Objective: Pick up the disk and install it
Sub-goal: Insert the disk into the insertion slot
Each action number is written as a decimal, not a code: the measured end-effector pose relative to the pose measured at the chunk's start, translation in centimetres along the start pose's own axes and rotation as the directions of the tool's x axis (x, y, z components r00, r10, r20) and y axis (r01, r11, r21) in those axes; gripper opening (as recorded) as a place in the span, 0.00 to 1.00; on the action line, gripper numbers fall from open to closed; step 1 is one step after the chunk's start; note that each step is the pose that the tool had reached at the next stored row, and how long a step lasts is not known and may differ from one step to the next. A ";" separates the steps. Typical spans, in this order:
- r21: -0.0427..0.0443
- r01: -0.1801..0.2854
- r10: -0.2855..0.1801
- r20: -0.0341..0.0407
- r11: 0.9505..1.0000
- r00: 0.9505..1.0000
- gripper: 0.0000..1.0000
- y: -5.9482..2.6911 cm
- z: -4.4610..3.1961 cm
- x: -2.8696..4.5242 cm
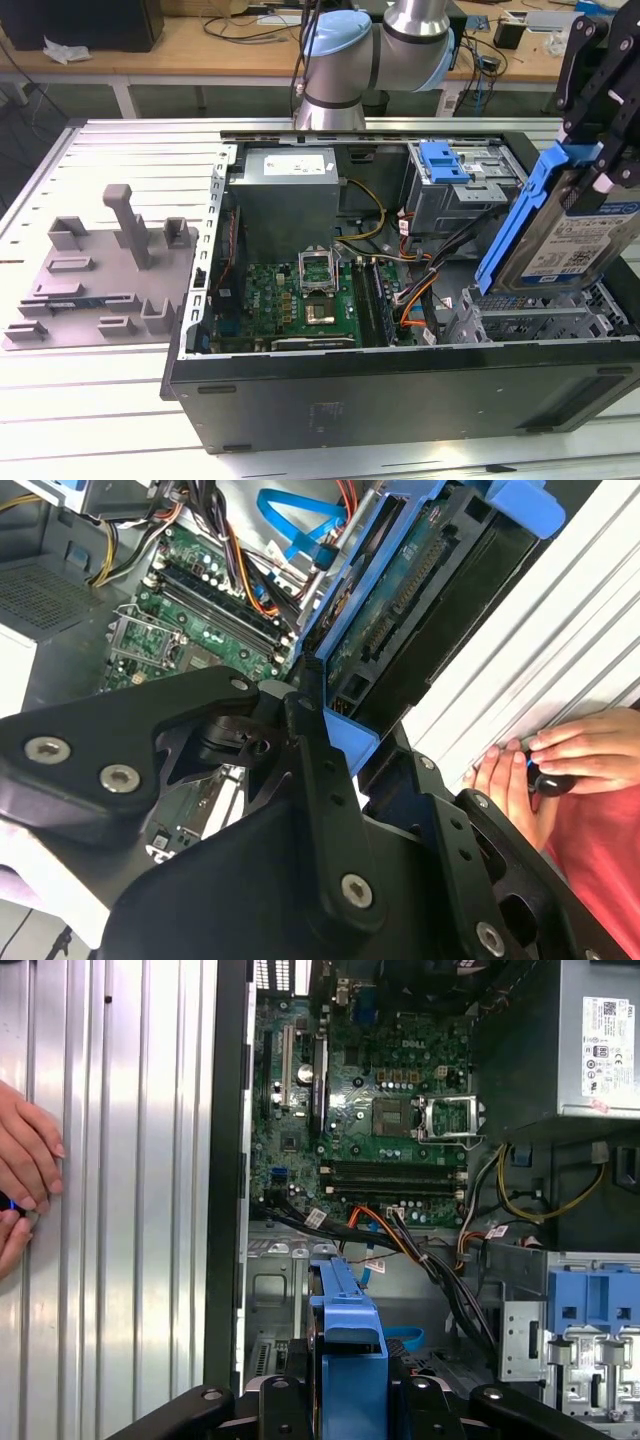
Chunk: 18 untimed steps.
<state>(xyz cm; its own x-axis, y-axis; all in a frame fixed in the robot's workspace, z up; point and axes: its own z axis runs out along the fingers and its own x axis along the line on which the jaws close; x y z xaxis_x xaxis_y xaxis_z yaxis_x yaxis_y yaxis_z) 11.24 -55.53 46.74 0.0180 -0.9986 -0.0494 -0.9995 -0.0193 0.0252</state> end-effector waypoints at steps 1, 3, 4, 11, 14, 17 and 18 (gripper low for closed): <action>0.000 0.000 0.000 0.000 1.000 1.000 0.37 -0.01 0.02 0.00; 0.000 0.000 0.000 0.000 1.000 1.000 0.37 -0.02 0.08 0.01; 0.000 -0.001 0.001 0.000 1.000 1.000 0.37 -0.02 0.10 0.01; 0.000 -0.004 0.004 0.001 1.000 1.000 0.37 -0.06 0.36 0.02; 0.000 -0.006 0.006 0.001 1.000 1.000 0.37 -0.08 0.47 0.03; 0.000 -0.007 0.007 0.002 1.000 1.000 0.37 -0.10 0.56 0.03; 0.000 -0.008 0.008 0.002 1.000 1.000 0.37 -0.10 0.58 0.03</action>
<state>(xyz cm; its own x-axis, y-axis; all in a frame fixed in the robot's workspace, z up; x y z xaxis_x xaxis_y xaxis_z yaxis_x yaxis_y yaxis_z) 11.33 -55.53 46.16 0.0101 -0.9986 -0.0510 -0.9996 -0.0114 0.0253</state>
